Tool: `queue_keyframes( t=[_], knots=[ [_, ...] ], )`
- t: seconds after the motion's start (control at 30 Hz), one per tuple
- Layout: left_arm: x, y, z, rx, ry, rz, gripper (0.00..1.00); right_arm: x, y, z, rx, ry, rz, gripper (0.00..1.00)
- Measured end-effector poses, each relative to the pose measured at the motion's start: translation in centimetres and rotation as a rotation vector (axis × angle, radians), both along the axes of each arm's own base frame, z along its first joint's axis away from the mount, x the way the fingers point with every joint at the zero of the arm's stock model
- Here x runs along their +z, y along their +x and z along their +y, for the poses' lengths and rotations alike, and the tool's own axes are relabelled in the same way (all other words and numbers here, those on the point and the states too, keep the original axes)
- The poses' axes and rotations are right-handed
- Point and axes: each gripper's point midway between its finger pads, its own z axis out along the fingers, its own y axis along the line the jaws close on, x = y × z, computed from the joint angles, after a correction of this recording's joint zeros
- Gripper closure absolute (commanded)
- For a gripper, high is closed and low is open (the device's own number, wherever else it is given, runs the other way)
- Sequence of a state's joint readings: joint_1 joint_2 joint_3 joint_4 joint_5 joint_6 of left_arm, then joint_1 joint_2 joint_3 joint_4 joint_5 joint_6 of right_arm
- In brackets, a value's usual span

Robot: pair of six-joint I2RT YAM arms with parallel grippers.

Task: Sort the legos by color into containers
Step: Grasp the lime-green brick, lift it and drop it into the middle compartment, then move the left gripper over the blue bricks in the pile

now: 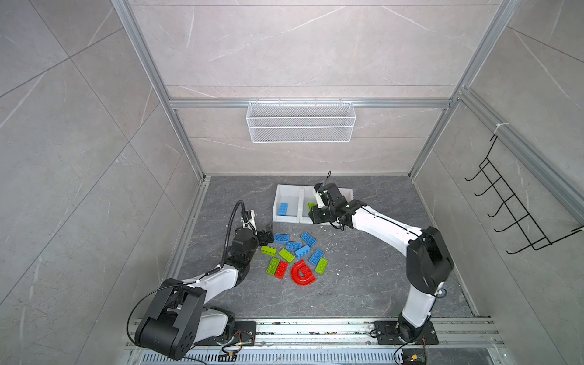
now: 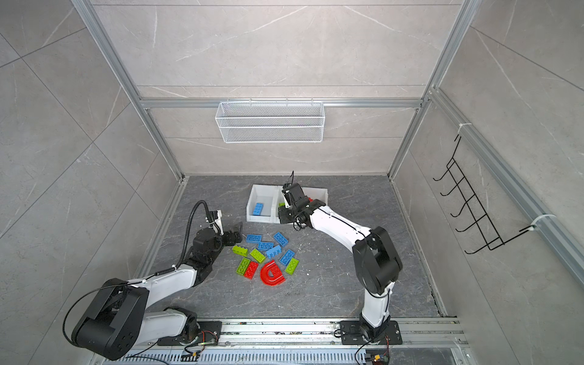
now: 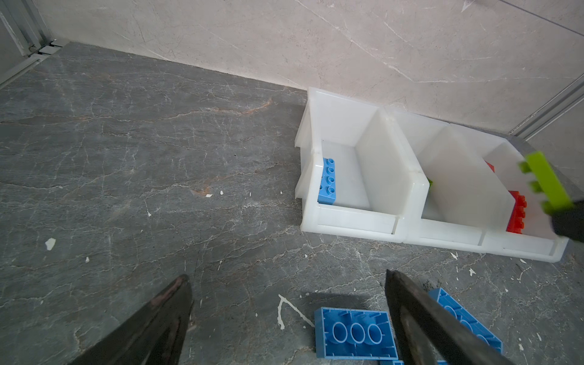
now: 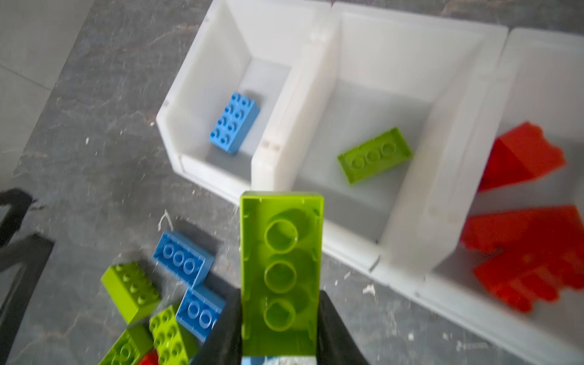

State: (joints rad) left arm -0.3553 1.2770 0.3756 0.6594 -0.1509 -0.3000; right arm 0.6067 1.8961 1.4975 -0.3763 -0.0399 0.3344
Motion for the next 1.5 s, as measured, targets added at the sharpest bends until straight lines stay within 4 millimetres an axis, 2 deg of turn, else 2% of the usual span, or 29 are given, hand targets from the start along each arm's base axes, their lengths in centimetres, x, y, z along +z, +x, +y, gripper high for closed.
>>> queue_keyframes(
  t=[0.13, 0.27, 0.33, 0.43, 0.57, 0.63, 0.73, 0.83, 0.9, 1.0, 1.17, 1.23, 1.37, 1.5],
  knots=[
    [0.0, 0.0, 0.0, 0.000, 0.000, 0.000, 0.03, -1.4, 3.3, -0.1, -0.019, 0.002, 0.005, 0.77],
    [0.0, 0.0, 0.0, 0.002, 0.000, -0.001, 0.03, -1.8, 5.6, 0.0, -0.034, 0.019, 0.001, 0.70],
    [0.1, 0.0, 0.0, 0.002, 0.000, -0.002, 0.03, -1.7, 6.8, -0.1, -0.041, 0.028, -0.004, 0.53],
    [0.1, 0.0, 0.0, 0.002, 0.001, -0.002, 0.02, -1.6, 7.6, -0.4, -0.046, 0.037, -0.007, 0.36],
    [0.0, 0.0, -0.1, -0.005, -0.001, -0.001, 0.02, -1.4, 7.7, -1.2, -0.031, 0.037, -0.012, 0.32],
    [0.0, 0.0, -0.1, -0.008, 0.000, 0.000, 0.01, -1.5, 6.5, -2.0, -0.024, 0.043, -0.009, 0.30],
    [-0.1, -0.2, -0.7, -0.033, 0.004, 0.001, 0.01, -0.8, 2.8, -4.1, -0.013, 0.064, -0.010, 0.31],
    [-0.1, -0.3, -1.6, -0.069, 0.024, 0.002, 0.01, 1.5, -1.5, -6.0, -0.008, 0.143, -0.090, 0.30],
    [0.1, -0.4, -2.8, -0.107, 0.048, -0.002, 0.01, 2.9, -4.3, -7.2, -0.007, 0.207, -0.164, 0.29],
    [0.9, -0.8, -5.7, -0.198, 0.102, -0.018, 0.01, 3.4, -6.7, -8.3, -0.001, 0.269, -0.258, 0.29],
    [3.9, -2.2, -12.9, -0.431, 0.197, -0.053, 0.03, 0.7, -8.3, -9.0, 0.002, 0.288, -0.292, 0.30],
    [5.2, -2.8, -15.1, -0.522, 0.211, -0.059, 0.03, 0.1, -8.9, -9.2, 0.004, 0.293, -0.302, 0.29],
    [6.1, -3.3, -17.3, -0.653, 0.245, 0.032, 0.05, 1.3, -9.6, -9.5, 0.003, 0.341, -0.373, 0.29],
    [4.9, -4.3, -18.2, -0.733, 0.255, 0.157, 0.08, 3.0, -9.3, -9.3, 0.002, 0.382, -0.435, 0.29]
  ],
)
